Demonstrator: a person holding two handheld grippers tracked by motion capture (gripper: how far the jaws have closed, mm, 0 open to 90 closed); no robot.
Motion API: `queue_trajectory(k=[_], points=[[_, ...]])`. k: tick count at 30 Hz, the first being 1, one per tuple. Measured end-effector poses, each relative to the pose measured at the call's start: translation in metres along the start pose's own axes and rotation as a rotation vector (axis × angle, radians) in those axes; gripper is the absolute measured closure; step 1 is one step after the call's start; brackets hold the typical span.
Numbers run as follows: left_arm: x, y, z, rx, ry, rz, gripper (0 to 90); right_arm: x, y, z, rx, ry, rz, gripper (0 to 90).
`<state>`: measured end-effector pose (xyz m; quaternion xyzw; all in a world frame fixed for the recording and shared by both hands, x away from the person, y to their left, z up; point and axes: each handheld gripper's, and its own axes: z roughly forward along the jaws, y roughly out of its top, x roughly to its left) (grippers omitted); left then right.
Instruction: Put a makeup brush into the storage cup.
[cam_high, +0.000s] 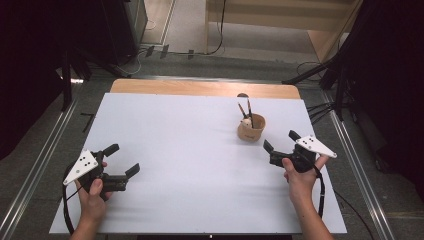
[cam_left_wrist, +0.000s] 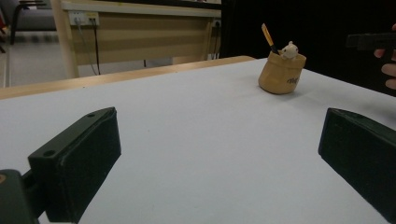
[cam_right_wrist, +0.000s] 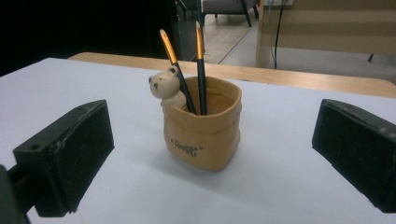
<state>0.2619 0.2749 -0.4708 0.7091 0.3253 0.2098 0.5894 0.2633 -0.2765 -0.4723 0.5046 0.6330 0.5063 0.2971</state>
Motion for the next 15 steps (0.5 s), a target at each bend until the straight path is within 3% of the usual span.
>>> queue_trajectory(k=[15], points=[[-0.002, 0.000, 0.000, 0.001, 0.000, 0.004, 0.0, -0.008, -0.024, -0.024, 0.015, -0.015, -0.021, 0.0]])
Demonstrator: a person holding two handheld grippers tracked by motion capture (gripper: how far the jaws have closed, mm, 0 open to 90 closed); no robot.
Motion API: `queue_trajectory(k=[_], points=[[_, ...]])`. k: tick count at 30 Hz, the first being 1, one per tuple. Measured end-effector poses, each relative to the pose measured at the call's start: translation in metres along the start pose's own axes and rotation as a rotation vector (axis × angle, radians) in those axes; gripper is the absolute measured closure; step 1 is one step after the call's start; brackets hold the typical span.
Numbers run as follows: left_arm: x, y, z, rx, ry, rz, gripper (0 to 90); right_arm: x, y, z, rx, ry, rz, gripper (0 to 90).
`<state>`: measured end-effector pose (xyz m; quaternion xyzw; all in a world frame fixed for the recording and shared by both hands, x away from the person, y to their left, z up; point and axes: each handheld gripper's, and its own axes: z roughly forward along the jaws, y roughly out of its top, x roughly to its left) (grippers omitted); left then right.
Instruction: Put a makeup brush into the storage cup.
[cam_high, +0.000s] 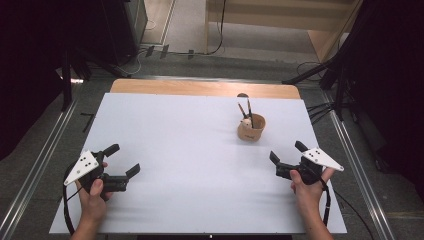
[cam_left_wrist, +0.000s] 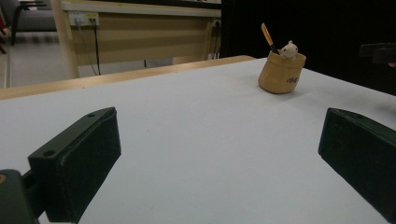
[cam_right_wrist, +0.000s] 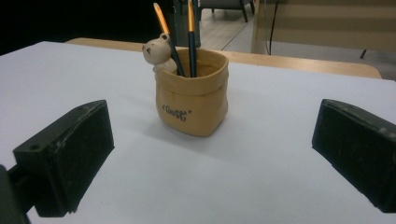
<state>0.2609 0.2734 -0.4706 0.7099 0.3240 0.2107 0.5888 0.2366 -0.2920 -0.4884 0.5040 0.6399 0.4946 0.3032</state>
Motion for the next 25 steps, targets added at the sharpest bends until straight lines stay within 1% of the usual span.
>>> queue_trajectory(k=[5, 7, 9, 13, 14, 18, 21, 25], points=[[-0.001, 0.000, 0.000, 0.000, -0.001, 0.007, 0.0, -0.003, -0.006, -0.007, 0.003, -0.002, 0.004, 0.0], [-0.001, 0.000, 0.000, 0.000, 0.000, 0.009, 0.0, -0.004, -0.008, -0.010, -0.002, -0.001, 0.000, 0.0], [0.000, 0.000, -0.001, 0.000, 0.001, 0.011, 0.0, -0.005, -0.009, -0.013, -0.004, -0.005, 0.009, 0.0], [0.000, 0.000, -0.002, -0.003, 0.000, 0.011, 0.0, -0.006, -0.012, -0.018, -0.011, -0.006, 0.010, 0.0], [0.000, 0.000, -0.002, -0.002, 0.000, 0.012, 0.0, -0.007, -0.012, -0.020, -0.016, -0.002, 0.017, 0.0], [0.001, 0.000, -0.001, -0.002, -0.001, 0.012, 0.0, -0.009, -0.011, -0.025, -0.033, -0.015, 0.027, 0.0], [0.000, 0.001, -0.001, -0.005, -0.002, 0.013, 0.0, -0.011, -0.011, -0.027, -0.038, -0.018, 0.027, 0.0], [-0.001, 0.001, 0.000, -0.002, 0.002, 0.014, 0.0, -0.010, -0.009, -0.031, -0.045, 0.004, 0.031, 0.0]])
